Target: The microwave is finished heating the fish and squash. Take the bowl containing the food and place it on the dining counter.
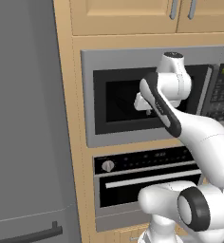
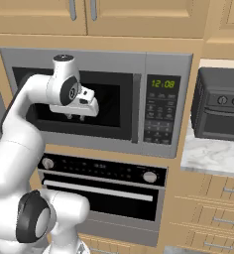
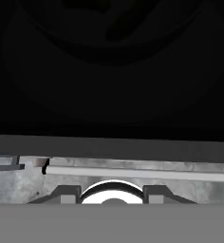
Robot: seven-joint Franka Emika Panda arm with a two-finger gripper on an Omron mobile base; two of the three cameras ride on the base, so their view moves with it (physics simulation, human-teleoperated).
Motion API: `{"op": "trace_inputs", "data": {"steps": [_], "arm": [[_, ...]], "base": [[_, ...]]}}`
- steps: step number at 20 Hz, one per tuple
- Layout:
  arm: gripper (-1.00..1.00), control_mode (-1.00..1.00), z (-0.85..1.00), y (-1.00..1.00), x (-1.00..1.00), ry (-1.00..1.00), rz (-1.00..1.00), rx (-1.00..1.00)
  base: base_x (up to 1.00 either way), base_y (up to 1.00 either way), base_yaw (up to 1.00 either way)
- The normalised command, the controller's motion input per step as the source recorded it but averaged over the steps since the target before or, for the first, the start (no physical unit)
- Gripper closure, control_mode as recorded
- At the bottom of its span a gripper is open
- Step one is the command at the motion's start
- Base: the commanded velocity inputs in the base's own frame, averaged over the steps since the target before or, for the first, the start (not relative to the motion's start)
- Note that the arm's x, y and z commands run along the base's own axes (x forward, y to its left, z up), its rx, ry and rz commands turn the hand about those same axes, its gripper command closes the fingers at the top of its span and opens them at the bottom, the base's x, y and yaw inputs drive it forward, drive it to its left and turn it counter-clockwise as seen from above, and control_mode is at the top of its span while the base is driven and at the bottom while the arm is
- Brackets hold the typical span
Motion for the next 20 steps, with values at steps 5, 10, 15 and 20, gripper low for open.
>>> {"op": "trace_inputs", "data": {"steps": [5, 10, 15, 20], "arm": [[-1.00, -1.00, 0.00, 0.00, -0.34, 0.00, 0.01, -0.03], [-1.00, -1.00, -0.03, -0.05, -0.65, -0.15, 0.01, 0.00], [-1.00, -1.00, -0.02, -0.30, -0.90, -0.30, 0.00, 0.00], [-1.00, -1.00, 0.00, -0.19, -0.92, -0.35, 0.00, 0.00]], "base": [[0.00, 0.00, 0.00], [0.00, 0.00, 0.00], [0.00, 0.00, 0.00], [0.00, 0.00, 0.00]]}}
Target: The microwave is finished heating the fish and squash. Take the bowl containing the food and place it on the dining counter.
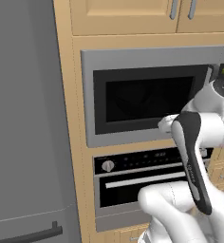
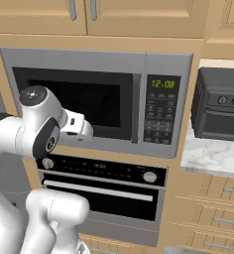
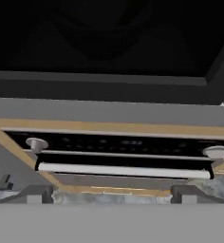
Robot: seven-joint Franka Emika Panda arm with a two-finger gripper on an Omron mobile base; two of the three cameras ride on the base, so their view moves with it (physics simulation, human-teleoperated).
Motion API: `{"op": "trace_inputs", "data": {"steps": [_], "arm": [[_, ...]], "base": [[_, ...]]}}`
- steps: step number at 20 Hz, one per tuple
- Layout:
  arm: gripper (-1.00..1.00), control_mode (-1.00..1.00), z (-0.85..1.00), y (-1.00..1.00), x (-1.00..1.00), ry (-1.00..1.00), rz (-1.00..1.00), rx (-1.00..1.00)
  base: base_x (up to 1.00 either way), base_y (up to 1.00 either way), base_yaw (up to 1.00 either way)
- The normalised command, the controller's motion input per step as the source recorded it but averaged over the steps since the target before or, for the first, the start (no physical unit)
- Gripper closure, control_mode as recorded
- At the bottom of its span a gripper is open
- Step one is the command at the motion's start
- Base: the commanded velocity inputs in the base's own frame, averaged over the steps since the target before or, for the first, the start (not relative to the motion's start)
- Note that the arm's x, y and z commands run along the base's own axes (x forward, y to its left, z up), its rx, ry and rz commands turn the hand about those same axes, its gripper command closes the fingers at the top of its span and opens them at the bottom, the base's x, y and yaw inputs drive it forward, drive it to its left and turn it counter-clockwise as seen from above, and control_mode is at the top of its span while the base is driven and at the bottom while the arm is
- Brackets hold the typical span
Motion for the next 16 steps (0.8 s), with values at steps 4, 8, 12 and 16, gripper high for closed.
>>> {"op": "trace_inputs", "data": {"steps": [4, 8, 12, 16], "arm": [[-1.00, -1.00, 0.00, 0.00, 0.00, 0.00, 0.00, 0.00], [-1.00, 1.00, 0.00, 0.00, 0.00, 0.00, 0.00, 0.00], [-1.00, 1.00, 0.00, 0.00, 0.00, 0.00, 0.00, 0.00], [-1.00, 1.00, 0.00, 0.00, 0.00, 0.00, 0.00, 0.00]], "base": [[0.00, 0.00, 0.00], [-0.11, -0.06, 0.00], [-0.28, -0.34, 0.00], [-0.29, -0.50, 0.00]]}}
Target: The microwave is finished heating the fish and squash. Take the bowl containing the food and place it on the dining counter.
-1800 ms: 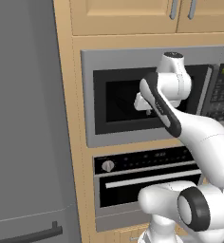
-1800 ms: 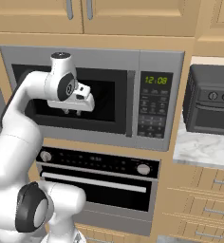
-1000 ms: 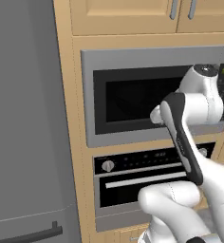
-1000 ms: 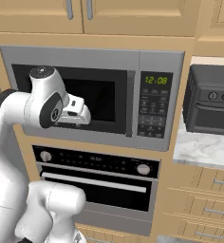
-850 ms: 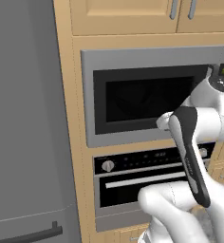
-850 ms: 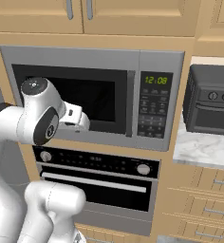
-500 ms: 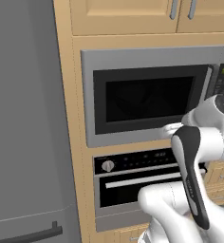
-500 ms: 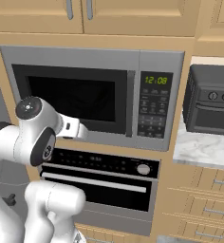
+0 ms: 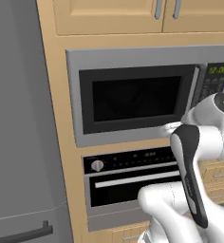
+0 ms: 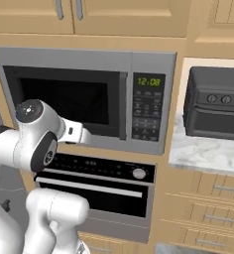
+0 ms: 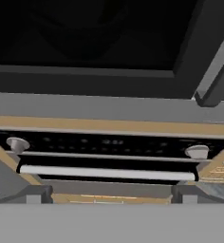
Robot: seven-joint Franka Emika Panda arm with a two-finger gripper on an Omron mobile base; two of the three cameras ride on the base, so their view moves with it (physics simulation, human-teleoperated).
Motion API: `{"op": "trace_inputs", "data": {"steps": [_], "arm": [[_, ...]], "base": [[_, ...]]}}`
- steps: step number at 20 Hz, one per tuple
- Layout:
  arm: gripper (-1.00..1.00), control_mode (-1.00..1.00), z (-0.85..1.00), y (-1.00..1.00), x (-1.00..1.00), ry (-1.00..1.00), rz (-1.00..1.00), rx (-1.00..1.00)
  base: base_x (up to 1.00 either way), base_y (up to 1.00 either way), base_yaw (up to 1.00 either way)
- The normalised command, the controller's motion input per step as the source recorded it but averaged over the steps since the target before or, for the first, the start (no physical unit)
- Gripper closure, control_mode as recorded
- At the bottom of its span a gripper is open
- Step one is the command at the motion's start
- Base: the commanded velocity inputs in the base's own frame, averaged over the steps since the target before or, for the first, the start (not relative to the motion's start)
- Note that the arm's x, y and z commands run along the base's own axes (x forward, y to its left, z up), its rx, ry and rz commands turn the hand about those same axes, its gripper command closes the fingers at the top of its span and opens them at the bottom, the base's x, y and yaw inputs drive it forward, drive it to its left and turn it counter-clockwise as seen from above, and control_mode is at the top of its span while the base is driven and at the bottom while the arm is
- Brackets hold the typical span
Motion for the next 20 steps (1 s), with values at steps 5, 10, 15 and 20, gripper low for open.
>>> {"op": "trace_inputs", "data": {"steps": [5, 10, 15, 20], "arm": [[-1.00, 1.00, 0.00, 0.00, 0.00, 0.00, 0.00, 0.00], [-1.00, 1.00, 0.00, 0.00, 0.00, 0.00, 0.00, 0.00], [-1.00, 1.00, 0.00, 0.00, 0.00, 0.00, 0.00, 0.00], [-1.00, -1.00, 0.00, 0.00, 0.00, 0.00, 0.00, 0.00]], "base": [[-0.38, -0.52, 0.00], [-0.42, -0.51, 0.00], [-0.40, -0.43, 0.00], [-0.16, -0.14, 0.00]]}}
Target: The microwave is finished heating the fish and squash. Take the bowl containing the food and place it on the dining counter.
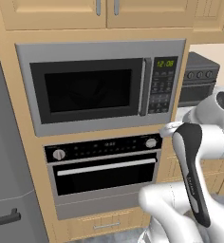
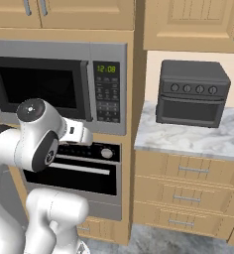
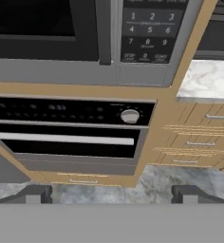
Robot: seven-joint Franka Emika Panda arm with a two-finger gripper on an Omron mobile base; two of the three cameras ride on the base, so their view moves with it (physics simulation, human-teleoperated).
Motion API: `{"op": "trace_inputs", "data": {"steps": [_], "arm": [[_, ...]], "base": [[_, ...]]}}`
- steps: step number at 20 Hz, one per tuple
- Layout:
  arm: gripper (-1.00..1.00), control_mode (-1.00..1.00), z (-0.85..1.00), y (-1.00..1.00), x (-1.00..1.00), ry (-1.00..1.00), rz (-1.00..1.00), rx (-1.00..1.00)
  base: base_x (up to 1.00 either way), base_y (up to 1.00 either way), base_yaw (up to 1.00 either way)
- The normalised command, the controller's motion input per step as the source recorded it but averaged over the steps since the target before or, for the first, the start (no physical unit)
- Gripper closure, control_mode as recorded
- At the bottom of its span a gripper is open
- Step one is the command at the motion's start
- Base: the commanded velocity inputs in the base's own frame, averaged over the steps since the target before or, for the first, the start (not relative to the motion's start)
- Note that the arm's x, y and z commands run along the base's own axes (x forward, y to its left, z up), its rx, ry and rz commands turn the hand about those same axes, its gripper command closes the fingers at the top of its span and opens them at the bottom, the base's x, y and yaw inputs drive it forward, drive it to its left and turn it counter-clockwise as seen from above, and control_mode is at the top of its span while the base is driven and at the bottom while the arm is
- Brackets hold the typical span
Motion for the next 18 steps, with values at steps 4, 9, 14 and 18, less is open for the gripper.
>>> {"op": "trace_inputs", "data": {"steps": [4, 9, 14, 18], "arm": [[-1.00, -1.00, 0.00, 0.00, 0.00, 0.00, 0.00, 0.00], [-1.00, -1.00, 0.05, 0.00, 0.03, 0.00, -0.02, 0.00], [-1.00, -1.00, 0.30, 0.00, 0.06, -0.02, -0.02, 0.01], [-1.00, -1.00, 0.39, 0.00, 0.01, -0.11, 0.00, 0.03]], "base": [[0.00, 0.00, 0.00], [0.00, 0.00, 0.00], [0.00, 0.00, 0.00], [0.00, 0.00, 0.00]]}}
